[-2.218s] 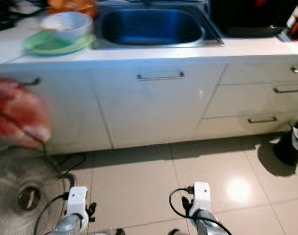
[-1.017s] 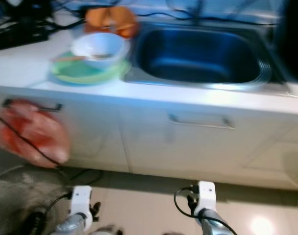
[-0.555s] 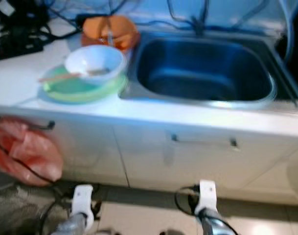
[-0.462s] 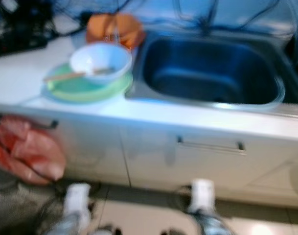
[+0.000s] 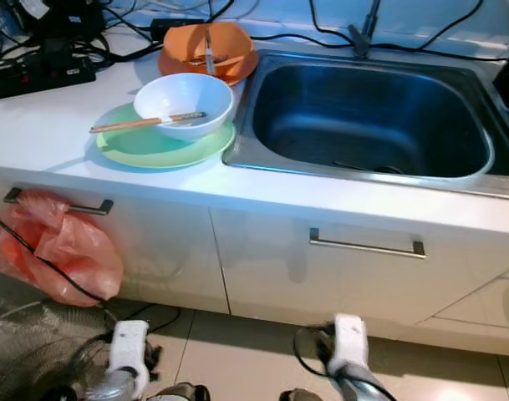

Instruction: Kitchen organization

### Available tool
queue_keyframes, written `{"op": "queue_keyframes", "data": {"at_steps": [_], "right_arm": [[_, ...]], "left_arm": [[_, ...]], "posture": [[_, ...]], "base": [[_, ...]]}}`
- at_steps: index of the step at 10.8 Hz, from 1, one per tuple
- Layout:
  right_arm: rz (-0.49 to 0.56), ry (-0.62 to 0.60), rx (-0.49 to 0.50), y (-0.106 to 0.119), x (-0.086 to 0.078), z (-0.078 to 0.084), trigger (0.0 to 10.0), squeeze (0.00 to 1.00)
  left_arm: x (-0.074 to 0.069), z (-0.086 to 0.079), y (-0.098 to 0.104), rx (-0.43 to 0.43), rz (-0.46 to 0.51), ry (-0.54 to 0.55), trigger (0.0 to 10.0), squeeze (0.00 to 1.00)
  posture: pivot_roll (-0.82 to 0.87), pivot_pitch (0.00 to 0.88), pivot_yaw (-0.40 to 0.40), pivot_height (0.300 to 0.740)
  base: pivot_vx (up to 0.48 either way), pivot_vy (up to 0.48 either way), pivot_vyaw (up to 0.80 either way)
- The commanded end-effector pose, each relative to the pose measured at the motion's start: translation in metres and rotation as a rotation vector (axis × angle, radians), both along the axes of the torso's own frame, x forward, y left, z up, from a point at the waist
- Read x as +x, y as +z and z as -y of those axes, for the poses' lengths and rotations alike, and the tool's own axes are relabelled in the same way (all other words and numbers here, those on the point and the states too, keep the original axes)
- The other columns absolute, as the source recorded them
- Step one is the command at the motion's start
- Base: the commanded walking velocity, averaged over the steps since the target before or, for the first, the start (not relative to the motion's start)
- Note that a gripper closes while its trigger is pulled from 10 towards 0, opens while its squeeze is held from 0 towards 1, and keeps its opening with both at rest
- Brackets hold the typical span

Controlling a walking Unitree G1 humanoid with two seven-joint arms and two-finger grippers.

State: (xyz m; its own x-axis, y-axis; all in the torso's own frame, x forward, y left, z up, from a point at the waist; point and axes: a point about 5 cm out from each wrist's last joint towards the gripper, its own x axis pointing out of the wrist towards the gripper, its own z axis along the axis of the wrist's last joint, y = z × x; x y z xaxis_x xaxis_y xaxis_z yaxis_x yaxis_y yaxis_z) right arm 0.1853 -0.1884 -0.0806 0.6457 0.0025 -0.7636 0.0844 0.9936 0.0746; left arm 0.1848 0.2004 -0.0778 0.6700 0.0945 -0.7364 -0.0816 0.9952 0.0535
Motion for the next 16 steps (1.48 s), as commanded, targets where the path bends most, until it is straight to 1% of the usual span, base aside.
{"op": "queue_keyframes", "data": {"at_steps": [1, 2, 3, 4, 5, 6, 8, 9, 10, 11, 12, 13, 14, 15, 16], "right_arm": [[-0.004, -0.033, -0.015, -0.001, -0.004, 0.007, 10.0, 0.0], [-0.013, -0.081, -0.029, -0.003, -0.011, 0.017, 10.0, 0.0], [-0.038, -0.117, -0.059, -0.005, -0.019, 0.026, 10.0, 0.0], [-0.05, -0.164, -0.088, -0.005, -0.022, 0.035, 10.0, 0.0], [-0.053, -0.266, -0.134, -0.001, -0.026, 0.056, 10.0, 0.0], [-0.058, -0.409, -0.214, 0.008, -0.032, 0.093, 10.0, 0.0], [-0.055, -0.485, -0.261, 0.014, -0.036, 0.112, 10.0, 0.0], [-0.04, -0.634, -0.364, 0.029, -0.044, 0.145, 10.0, 0.0], [-0.03, -0.721, -0.433, 0.036, -0.047, 0.158, 10.0, 0.0], [-0.043, -0.895, -0.506, 0.042, -0.056, 0.17, 10.0, 0.0], [-0.046, -0.978, -0.554, 0.046, -0.059, 0.175, 10.0, 0.0], [-0.048, -1.009, -0.573, 0.047, -0.06, 0.177, 10.0, 0.0], [0.001, -1.086, -0.614, 0.058, -0.054, 0.185, 10.0, 0.0], [0.081, -1.126, -0.695, 0.077, -0.041, 0.196, 10.0, 0.0], [0.15, -1.145, -0.725, 0.09, -0.029, 0.202, 10.0, 0.0]], "left_arm": [[-0.004, -0.003, -0.001, 0.002, 0.01, 0.015, 10.0, 0.0], [-0.007, -0.007, -0.001, 0.01, 0.021, 0.021, 10.0, 0.0], [-0.01, -0.007, -0.002, 0.015, 0.008, 0.016, 10.0, 0.0], [-0.011, -0.006, -0.003, 0.015, 0.0, 0.012, 10.0, 0.0], [-0.01, -0.002, -0.004, 0.008, -0.004, -0.002, 10.0, 0.0], [-0.009, 0.004, -0.004, 0.0, -0.006, -0.017, 10.0, 0.0], [-0.01, 0.005, -0.005, -0.002, -0.009, -0.017, 10.0, 0.0], [-0.011, 0.007, -0.006, -0.005, -0.014, -0.013, 10.0, 0.0], [-0.012, 0.007, -0.006, -0.004, -0.017, -0.012, 10.0, 0.0], [-0.012, 0.007, -0.006, -0.004, -0.017, -0.011, 10.0, 0.0], [-0.011, 0.007, -0.005, -0.002, -0.014, -0.013, 10.0, 0.0], [-0.01, 0.007, -0.005, -0.001, -0.012, -0.014, 10.0, 0.0], [-0.008, 0.006, -0.004, 0.001, -0.007, -0.014, 10.0, 0.0], [-0.006, 0.004, -0.003, 0.004, -0.002, -0.015, 10.0, 0.0], [-0.005, 0.004, -0.002, 0.005, 0.002, -0.014, 10.0, 0.0]], "posture": [[0.07, 0.14, -0.007, 0.74], [0.07, 0.14, -0.007, 0.74], [0.06, 0.141, -0.003, 0.74], [0.06, 0.141, -0.003, 0.74], [0.04, 0.136, 0.006, 0.74], [0.03, 0.133, 0.003, 0.74], [0.03, 0.13, -0.004, 0.74], [0.03, 0.122, -0.01, 0.74], [0.03, 0.122, -0.01, 0.74], [0.03, 0.117, -0.009, 0.74], [0.03, 0.114, -0.006, 0.74], [0.03, 0.115, -0.001, 0.74], [0.02, 0.116, 0.003, 0.74], [0.02, 0.116, 0.003, 0.74], [0.02, 0.116, 0.003, 0.74]], "base": [[0.0, 0.0, 0.0], [0.0, 0.0, 0.0], [0.0, 0.0, 0.0], [0.0, 0.0, 0.0], [0.0, 0.0, 0.0], [0.0, 0.0, 0.0], [0.0, 0.0, 0.0], [0.0, 0.0, 0.0], [0.0, 0.0, 0.0], [0.0, 0.0, 0.0], [0.0, 0.0, 0.0], [0.0, 0.0, 0.0], [0.0, 0.0, 0.0], [0.0, 0.0, 0.0], [0.0, 0.0, 0.0]]}}
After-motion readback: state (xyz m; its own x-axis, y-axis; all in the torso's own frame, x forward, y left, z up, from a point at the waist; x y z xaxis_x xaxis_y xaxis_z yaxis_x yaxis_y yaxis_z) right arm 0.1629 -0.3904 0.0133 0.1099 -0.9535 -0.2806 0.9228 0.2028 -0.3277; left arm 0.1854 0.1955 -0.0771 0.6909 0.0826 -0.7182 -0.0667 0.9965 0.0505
